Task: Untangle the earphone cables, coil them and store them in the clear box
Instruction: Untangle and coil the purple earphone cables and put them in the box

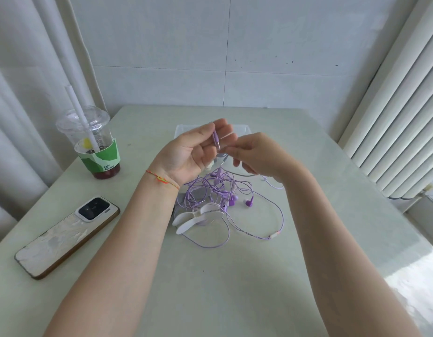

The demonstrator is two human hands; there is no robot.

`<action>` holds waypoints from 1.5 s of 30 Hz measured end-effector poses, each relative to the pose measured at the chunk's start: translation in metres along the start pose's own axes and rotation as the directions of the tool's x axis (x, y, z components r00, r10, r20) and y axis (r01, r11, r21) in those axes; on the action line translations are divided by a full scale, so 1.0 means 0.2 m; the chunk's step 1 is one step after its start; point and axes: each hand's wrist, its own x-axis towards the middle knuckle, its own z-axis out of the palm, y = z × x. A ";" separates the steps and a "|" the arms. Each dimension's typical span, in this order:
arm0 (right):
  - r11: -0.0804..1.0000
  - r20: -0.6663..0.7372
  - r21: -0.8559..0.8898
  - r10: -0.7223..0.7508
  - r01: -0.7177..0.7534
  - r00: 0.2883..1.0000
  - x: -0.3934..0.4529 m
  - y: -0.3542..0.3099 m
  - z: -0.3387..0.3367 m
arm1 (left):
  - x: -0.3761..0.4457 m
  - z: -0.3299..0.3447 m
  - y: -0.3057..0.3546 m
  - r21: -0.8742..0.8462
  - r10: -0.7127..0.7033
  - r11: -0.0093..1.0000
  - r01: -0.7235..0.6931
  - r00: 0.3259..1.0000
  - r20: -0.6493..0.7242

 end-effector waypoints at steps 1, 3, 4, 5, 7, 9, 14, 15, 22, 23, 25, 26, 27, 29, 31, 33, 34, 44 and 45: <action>0.999 0.066 -0.034 0.017 -0.015 0.998 -0.01 -0.01 0.01 | 0.00 0.00 0.00 -0.027 0.014 1.000 -0.014 1.000 -0.008; 0.992 0.160 -0.123 0.037 -0.017 0.986 -0.02 -0.03 0.02 | 0.01 -0.01 0.00 -0.022 0.033 0.999 -0.034 0.999 -0.027; 0.986 0.184 -0.167 0.041 -0.010 0.982 -0.02 -0.04 0.02 | 0.02 -0.02 0.00 0.011 0.041 0.999 -0.040 0.998 -0.043; 0.979 0.192 -0.202 0.041 -0.002 0.981 -0.03 -0.05 0.02 | 0.02 -0.02 -0.01 0.060 0.052 0.997 -0.048 0.997 -0.065; 0.976 0.182 -0.220 0.046 -0.005 0.982 -0.04 -0.06 0.00 | 0.03 -0.04 -0.03 0.159 0.089 0.985 -0.071 0.990 -0.112; 0.973 0.179 -0.228 0.054 -0.012 0.982 -0.05 -0.06 -0.02 | 0.04 -0.04 -0.04 0.209 0.117 0.974 -0.086 0.983 -0.143; 0.978 0.116 -0.211 0.014 0.011 0.993 -0.06 -0.09 -0.06 | 0.03 -0.04 -0.06 0.523 0.140 0.852 -0.024 0.973 -0.183; 0.984 0.070 -0.177 0.009 0.003 0.998 -0.06 -0.09 -0.06 | 0.03 -0.04 -0.05 0.587 0.117 0.809 0.011 0.977 -0.179; 0.986 -0.016 -0.160 0.052 -0.054 0.999 -0.04 -0.04 -0.06 | 0.03 -0.04 -0.06 0.850 0.089 0.517 0.106 0.980 -0.177; 0.977 -0.011 -0.205 0.061 -0.062 0.998 -0.04 -0.03 -0.06 | 0.04 -0.05 -0.06 0.870 0.109 0.483 0.102 0.978 -0.175; 0.961 -0.023 -0.266 0.070 -0.073 0.997 -0.02 0.00 -0.06 | 0.04 -0.07 -0.07 0.898 0.116 0.429 0.093 0.981 -0.157; 0.957 -0.039 -0.281 0.065 -0.073 0.997 -0.01 0.02 -0.06 | 0.04 -0.08 -0.06 0.904 0.095 0.415 0.098 0.984 -0.150; 0.953 -0.056 -0.294 0.059 -0.073 0.997 0.00 0.03 -0.07 | 0.04 -0.08 -0.06 0.909 0.060 0.404 0.108 0.988 -0.144; 0.940 -0.077 -0.332 0.052 -0.075 0.996 0.01 0.06 -0.08 | 0.03 -0.09 -0.06 0.929 -0.003 0.345 0.132 0.990 -0.140; 0.920 -0.101 -0.377 0.069 -0.102 0.992 0.02 0.10 -0.10 | 0.03 -0.09 -0.05 0.956 -0.005 0.252 0.151 0.988 -0.155; 0.894 -0.143 -0.425 0.091 -0.144 0.986 0.02 0.13 -0.11 | 0.03 -0.10 -0.05 0.962 0.045 0.206 0.180 0.980 -0.193; 0.871 -0.183 -0.455 0.110 -0.184 0.977 0.03 0.15 -0.12 | 0.04 -0.11 -0.04 0.960 0.087 0.192 0.204 0.971 -0.224; 0.886 -0.166 -0.457 0.001 -0.078 0.986 0.01 0.06 -0.10 | 0.06 -0.11 -0.05 0.966 0.070 0.067 0.250 0.965 -0.254; 0.919 -0.188 -0.392 -0.119 0.037 0.975 0.01 0.01 -0.07 | 0.05 -0.09 -0.07 0.958 0.013 0.175 0.229 0.972 -0.234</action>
